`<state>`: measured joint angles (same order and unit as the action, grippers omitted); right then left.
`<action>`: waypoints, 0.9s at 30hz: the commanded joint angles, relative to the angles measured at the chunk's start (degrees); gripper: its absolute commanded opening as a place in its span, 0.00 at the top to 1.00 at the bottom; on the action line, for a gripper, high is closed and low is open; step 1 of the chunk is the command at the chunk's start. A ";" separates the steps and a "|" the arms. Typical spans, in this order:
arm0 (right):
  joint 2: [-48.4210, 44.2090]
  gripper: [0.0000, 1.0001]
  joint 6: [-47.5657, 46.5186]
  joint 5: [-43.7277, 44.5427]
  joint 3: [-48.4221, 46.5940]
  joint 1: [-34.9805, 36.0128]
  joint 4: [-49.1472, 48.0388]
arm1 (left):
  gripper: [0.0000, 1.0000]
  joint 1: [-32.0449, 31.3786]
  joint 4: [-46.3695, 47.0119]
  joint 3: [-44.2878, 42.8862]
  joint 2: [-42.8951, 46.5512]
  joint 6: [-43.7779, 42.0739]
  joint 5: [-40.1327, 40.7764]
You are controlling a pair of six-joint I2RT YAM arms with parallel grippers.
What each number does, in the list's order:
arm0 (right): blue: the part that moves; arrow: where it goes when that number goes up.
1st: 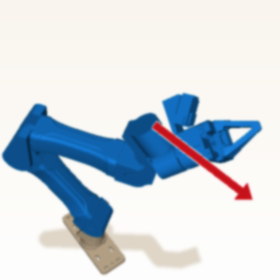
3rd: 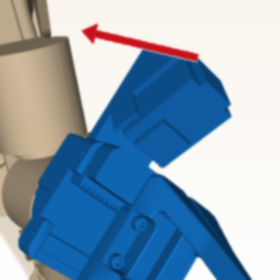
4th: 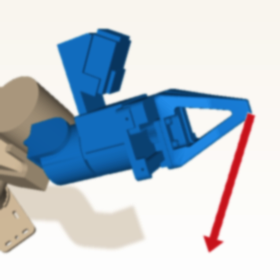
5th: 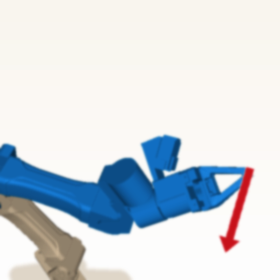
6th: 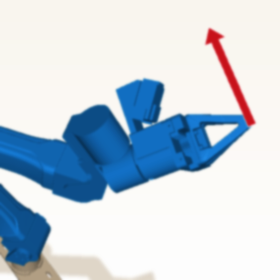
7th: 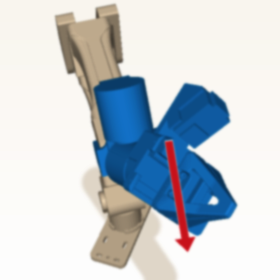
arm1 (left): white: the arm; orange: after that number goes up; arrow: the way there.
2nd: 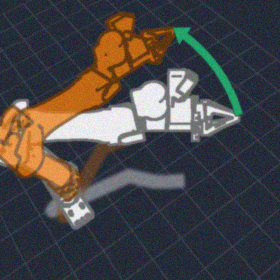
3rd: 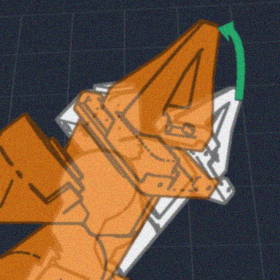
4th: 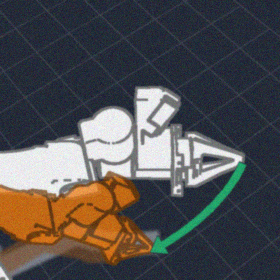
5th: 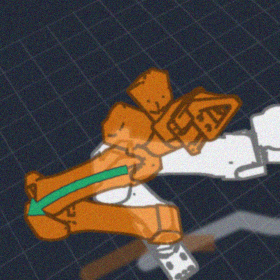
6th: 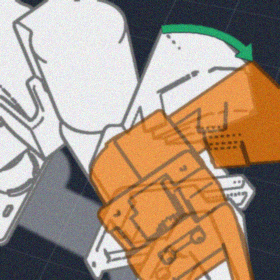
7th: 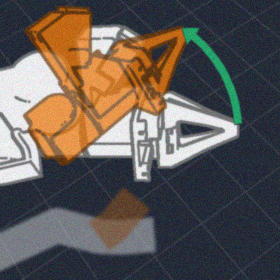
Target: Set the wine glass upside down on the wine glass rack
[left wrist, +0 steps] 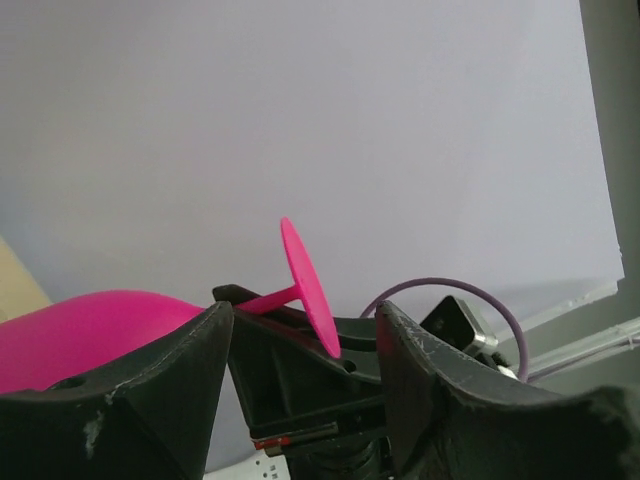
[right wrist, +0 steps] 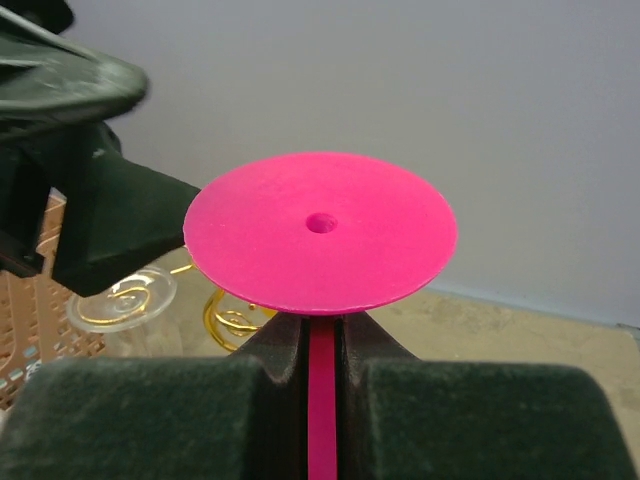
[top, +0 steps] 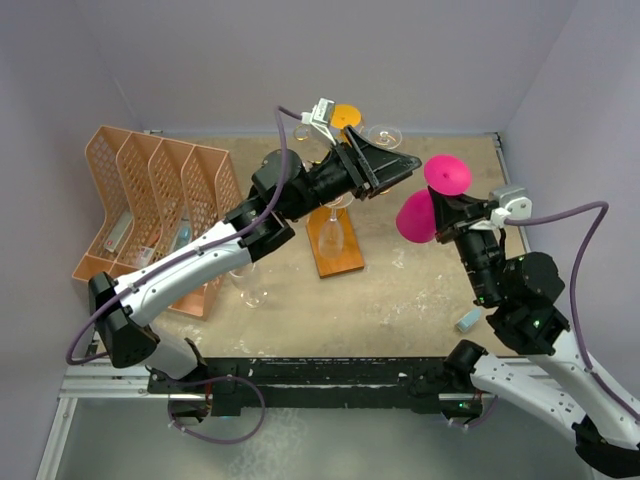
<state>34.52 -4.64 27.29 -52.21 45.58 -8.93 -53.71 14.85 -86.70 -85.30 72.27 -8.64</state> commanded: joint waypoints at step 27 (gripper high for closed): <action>3.04 1.00 -2.04 -14.24 -0.35 -0.14 -1.82 | 1.00 -0.07 8.00 8.48 4.39 9.81 1.43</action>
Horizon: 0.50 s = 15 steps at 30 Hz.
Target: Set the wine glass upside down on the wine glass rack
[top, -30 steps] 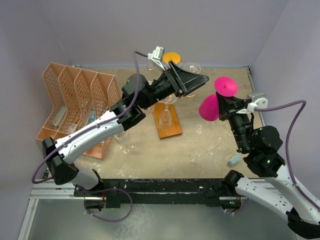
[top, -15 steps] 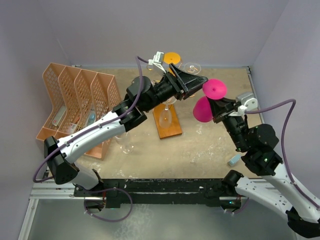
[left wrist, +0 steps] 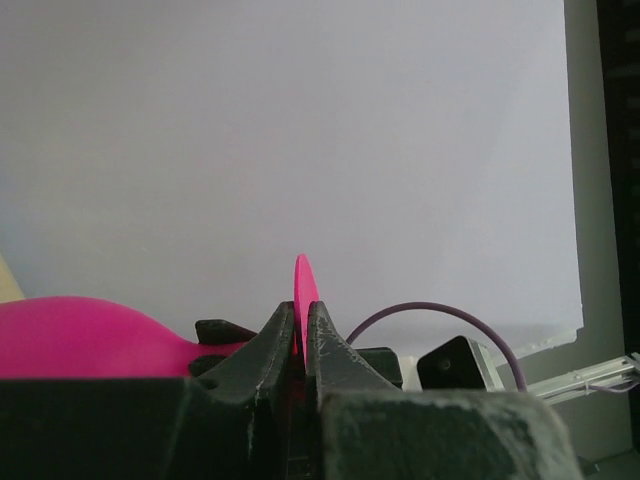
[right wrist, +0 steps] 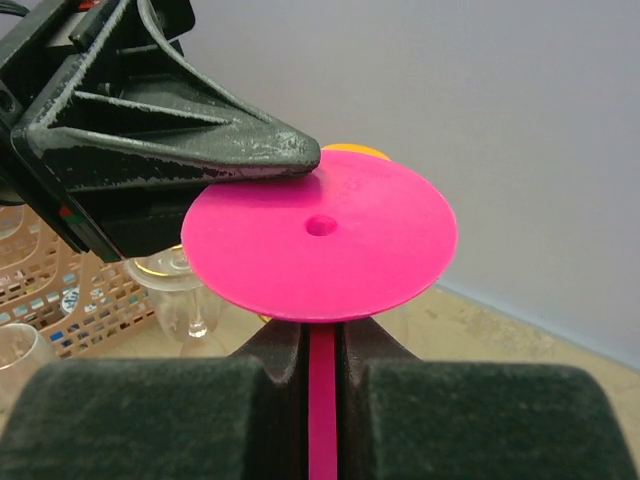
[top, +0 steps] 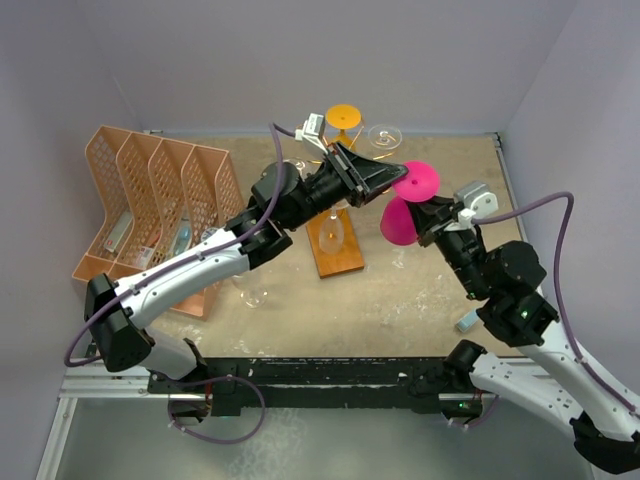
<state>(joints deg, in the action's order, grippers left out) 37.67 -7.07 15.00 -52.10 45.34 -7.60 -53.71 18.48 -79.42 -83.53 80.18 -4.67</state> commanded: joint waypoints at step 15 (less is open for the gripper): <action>-11.39 0.49 11.99 -7.22 -6.02 0.12 7.21 | 1.00 0.47 4.67 -4.68 -0.25 6.49 4.82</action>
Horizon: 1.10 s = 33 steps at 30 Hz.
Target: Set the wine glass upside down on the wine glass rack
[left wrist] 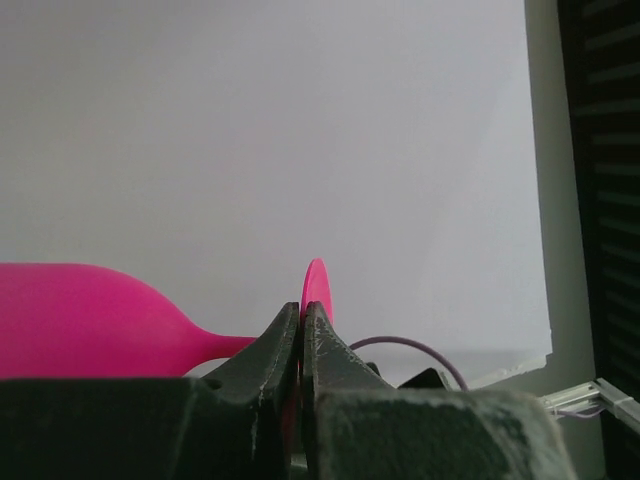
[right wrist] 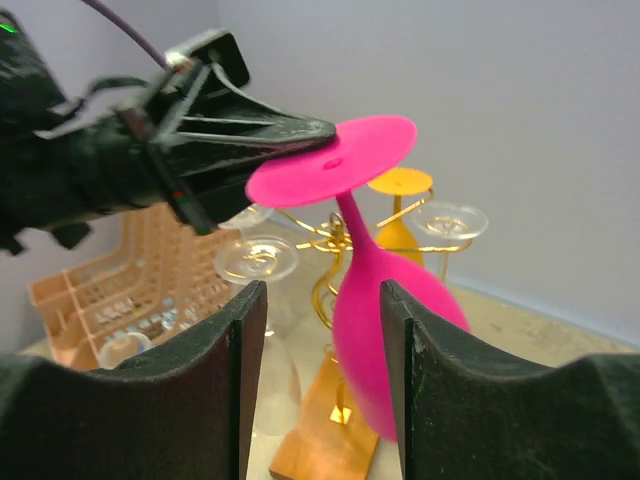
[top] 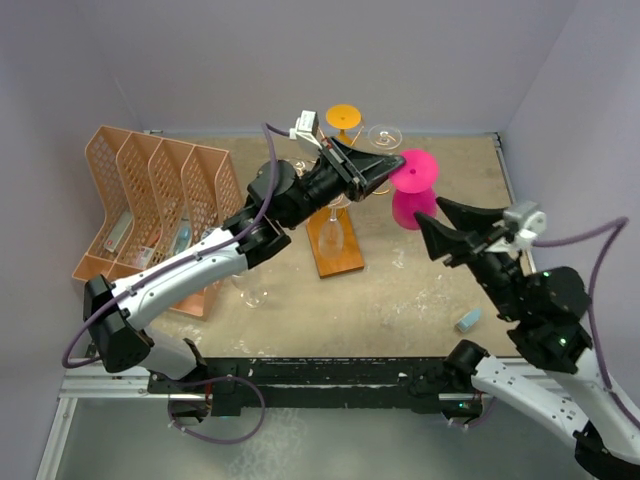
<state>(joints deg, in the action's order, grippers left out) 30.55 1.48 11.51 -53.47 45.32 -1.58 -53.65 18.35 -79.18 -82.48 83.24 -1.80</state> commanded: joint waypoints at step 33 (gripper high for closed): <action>-12.60 0.45 12.05 -5.05 -10.36 0.12 -3.42 | 1.00 2.77 -18.07 -14.44 -9.61 4.26 15.62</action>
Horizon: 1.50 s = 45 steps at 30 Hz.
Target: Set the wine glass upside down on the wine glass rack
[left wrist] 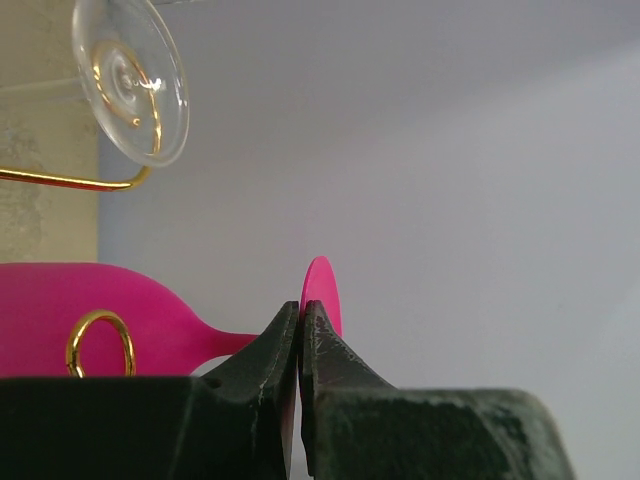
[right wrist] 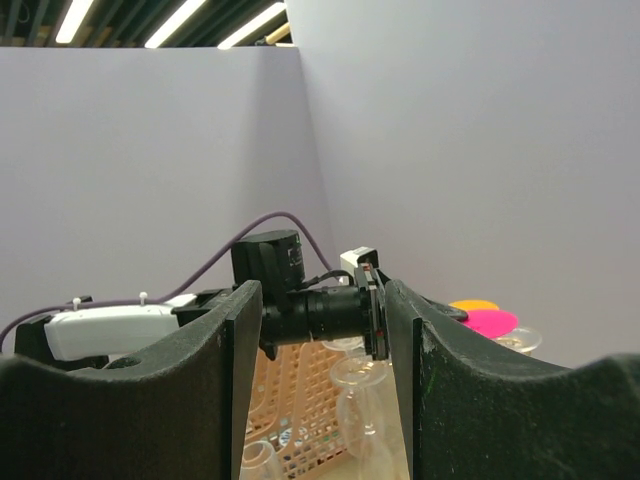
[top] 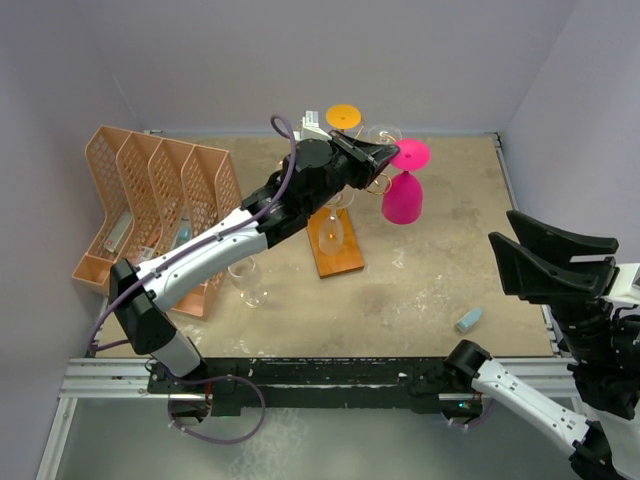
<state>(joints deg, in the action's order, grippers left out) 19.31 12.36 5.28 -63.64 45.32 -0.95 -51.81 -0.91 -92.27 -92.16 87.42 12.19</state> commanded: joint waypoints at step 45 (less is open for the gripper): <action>-1.47 0.45 2.31 3.16 0.27 0.13 -3.05 | 1.00 2.07 -2.27 6.16 7.57 -2.60 9.28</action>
<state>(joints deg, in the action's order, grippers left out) 18.46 14.00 7.97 -63.24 45.32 -2.17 -50.19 -5.65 -86.85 -88.36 85.93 21.26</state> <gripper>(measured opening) 0.547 0.003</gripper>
